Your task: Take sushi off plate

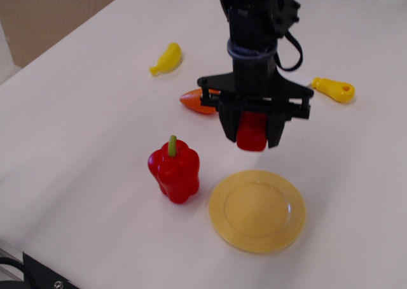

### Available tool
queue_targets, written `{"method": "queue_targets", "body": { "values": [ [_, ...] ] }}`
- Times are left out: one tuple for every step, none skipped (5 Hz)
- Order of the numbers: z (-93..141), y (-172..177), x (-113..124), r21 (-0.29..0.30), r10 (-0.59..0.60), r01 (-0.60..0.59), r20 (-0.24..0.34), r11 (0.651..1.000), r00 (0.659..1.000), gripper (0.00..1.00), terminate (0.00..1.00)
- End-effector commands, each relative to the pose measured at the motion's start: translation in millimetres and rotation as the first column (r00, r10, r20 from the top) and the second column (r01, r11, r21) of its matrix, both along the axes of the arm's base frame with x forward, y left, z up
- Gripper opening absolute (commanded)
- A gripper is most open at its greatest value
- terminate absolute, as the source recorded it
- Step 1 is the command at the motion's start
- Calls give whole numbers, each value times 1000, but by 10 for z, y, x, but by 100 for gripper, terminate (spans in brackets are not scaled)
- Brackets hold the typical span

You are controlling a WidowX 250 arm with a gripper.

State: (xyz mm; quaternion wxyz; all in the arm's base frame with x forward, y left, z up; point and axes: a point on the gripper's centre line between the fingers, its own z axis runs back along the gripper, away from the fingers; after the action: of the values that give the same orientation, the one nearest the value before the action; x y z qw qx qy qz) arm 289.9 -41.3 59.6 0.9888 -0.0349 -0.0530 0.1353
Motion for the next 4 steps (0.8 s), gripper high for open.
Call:
{"method": "queue_targets", "body": {
  "values": [
    [125, 413, 100, 17, 106, -107, 46, 994, 993, 0, 0],
    [82, 684, 18, 21, 177, -177, 33, 984, 984, 0, 0],
    [-26, 870, -73, 34, 225, -225, 0, 974, 974, 0, 0],
    [-160, 995, -168, 40, 253, -251, -34, 967, 967, 0, 0]
  ]
}}
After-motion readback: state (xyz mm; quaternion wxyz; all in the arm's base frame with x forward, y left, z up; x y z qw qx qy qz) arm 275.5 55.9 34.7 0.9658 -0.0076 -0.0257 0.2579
